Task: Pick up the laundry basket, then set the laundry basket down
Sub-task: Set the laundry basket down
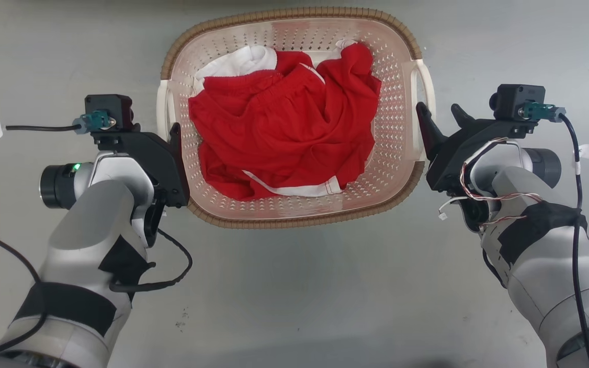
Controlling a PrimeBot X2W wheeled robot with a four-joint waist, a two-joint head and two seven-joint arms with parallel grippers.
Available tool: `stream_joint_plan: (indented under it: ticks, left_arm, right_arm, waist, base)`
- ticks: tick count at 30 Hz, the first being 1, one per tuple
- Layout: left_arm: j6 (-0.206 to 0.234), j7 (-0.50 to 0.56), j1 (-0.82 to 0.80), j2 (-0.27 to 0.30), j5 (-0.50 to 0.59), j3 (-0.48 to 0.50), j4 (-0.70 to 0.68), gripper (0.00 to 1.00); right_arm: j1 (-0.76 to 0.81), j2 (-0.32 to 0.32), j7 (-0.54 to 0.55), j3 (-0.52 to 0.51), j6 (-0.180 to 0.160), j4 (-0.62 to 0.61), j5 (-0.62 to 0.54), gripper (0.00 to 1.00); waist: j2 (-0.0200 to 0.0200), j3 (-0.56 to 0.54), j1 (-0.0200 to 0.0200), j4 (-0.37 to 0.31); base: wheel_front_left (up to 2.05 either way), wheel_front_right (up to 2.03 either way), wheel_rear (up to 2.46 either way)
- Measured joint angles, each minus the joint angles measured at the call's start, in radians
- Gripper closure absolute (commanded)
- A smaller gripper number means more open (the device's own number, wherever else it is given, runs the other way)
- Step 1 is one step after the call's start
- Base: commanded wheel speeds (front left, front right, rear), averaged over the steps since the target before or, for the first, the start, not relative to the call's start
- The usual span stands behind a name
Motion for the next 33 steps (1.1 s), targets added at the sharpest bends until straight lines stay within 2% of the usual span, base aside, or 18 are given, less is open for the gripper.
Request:
stream_joint_plan:
  ticks: [15,33]
  left_arm:
    - [-0.019,-0.029,0.055,-0.014,-0.039,0.020,0.018,0.00]
    - [-0.062,-0.219,0.219,-0.017,-0.025,-0.005,0.020,0.00]
  right_arm:
    - [0.067,0.000,0.005,0.010,0.012,0.022,0.006,0.00]
    - [0.245,-0.005,-0.140,0.010,0.025,0.024,0.008,0.00]
  waist:
    - [-0.0001,-0.158,-0.0002,0.006]
    - [-0.0003,-0.402,-0.0004,0.022]
  base:
    - [0.00,0.00,0.00]
    - [0.00,0.00,0.00]
